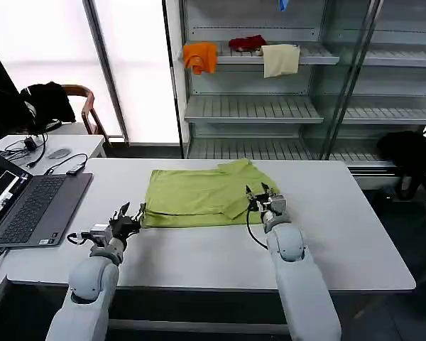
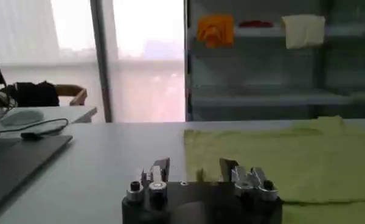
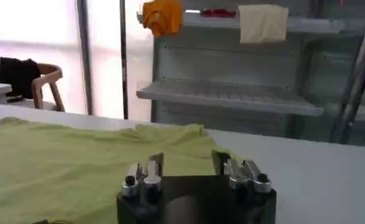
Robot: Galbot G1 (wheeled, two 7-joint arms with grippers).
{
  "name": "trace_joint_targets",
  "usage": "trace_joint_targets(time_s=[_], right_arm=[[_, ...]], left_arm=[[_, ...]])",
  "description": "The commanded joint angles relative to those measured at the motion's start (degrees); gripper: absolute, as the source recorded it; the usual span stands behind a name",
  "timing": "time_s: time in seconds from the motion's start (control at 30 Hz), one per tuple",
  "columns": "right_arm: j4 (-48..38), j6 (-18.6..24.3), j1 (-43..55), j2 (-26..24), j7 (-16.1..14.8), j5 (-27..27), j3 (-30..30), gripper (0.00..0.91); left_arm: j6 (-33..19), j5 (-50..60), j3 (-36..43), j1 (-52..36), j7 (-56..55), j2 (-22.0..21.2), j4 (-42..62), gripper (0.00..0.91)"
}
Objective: Fold and organize the clothes.
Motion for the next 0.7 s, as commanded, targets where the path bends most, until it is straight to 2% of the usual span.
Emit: trace_joint_targets(time_s=[0.03,0.13,0.27,0.53,0.57,0.6,0.67,0.7], right_arm=[[2.54,-1.51,-0.48,-1.9,-0.55,1.11,0.31,0.907],[8.8,-5.76,-5.59,-3.89,1.55,3.09,0.54,0.907],[13.94,-5.94,-11.09,-5.6,1.91,3.64,1.6,0.907],[13.97,-5.85,-13.99,-7.53,0.41,4.08,3.44,0.907],[13.61,-5.83,-14.17,-7.44,0.58,4.07,3.5,0.826],[13.44,-5.76,-14.17,-7.35,0.6,4.09,3.53,0.675],[12.83,-5.5,-14.15,-7.09,0.65,4.05,3.64,0.161],[12.71,-5.47,-14.17,-6.98,0.67,4.02,3.64,0.071]], left_arm=[[2.77,-0.01,-0.07,1.64,0.13,0.17,-2.33,0.907],[3.86,0.25,0.19,2.95,0.0,0.13,-2.32,0.907],[4.13,1.05,0.45,3.52,-0.12,-0.25,-2.17,0.907],[3.73,1.77,0.64,3.83,-0.15,-0.76,-1.8,0.907],[3.48,1.79,0.6,3.88,-0.13,-0.88,-1.56,0.907],[3.41,1.79,0.6,3.87,-0.16,-0.92,-1.45,0.907],[2.98,1.91,0.57,3.87,-0.2,-1.19,-1.04,0.907],[2.9,1.92,0.55,3.87,-0.23,-1.23,-0.95,0.756]])
